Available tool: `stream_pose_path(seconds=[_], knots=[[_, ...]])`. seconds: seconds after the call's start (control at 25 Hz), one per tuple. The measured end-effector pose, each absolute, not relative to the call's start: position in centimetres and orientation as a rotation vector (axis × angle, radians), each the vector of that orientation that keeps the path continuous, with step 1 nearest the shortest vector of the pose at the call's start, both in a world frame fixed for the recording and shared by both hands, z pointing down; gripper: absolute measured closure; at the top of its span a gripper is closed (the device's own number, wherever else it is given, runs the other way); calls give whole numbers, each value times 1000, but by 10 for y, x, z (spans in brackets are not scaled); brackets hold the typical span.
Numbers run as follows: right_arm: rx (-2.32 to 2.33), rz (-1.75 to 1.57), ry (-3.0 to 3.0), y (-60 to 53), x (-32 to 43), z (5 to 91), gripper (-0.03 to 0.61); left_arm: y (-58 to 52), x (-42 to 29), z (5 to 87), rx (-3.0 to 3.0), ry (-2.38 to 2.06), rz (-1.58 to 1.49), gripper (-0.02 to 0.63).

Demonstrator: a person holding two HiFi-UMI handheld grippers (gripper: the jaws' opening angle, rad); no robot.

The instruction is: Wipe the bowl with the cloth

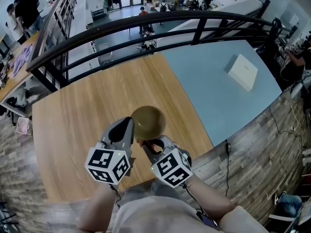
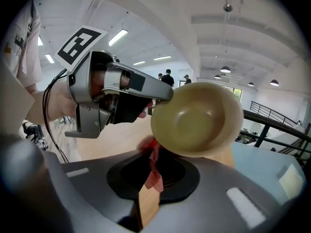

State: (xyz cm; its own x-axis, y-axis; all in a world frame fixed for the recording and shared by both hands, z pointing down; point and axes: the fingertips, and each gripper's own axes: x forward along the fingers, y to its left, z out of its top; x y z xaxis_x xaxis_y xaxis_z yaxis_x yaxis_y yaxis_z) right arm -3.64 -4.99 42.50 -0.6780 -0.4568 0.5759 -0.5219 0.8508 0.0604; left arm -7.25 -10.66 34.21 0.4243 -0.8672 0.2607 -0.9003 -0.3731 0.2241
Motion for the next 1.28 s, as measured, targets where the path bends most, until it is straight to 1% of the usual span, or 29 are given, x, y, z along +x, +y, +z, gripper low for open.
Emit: stream_pose_path(seconds=[0.24, 0.48, 0.8, 1.28], knots=[[747, 315, -2534, -43, -55, 417, 549, -103, -72, 340, 2334, -1492, 87, 607], [811, 397, -2574, -52, -48, 412, 549, -105, -78, 341, 2331, -1512, 99, 607], [873, 357, -2536, -64, -41, 411, 548, -113, -99, 340, 2352, -1567, 149, 607], [1047, 232, -2444, -89, 2, 399, 548, -107, -107, 343, 2368, -1580, 237, 607]])
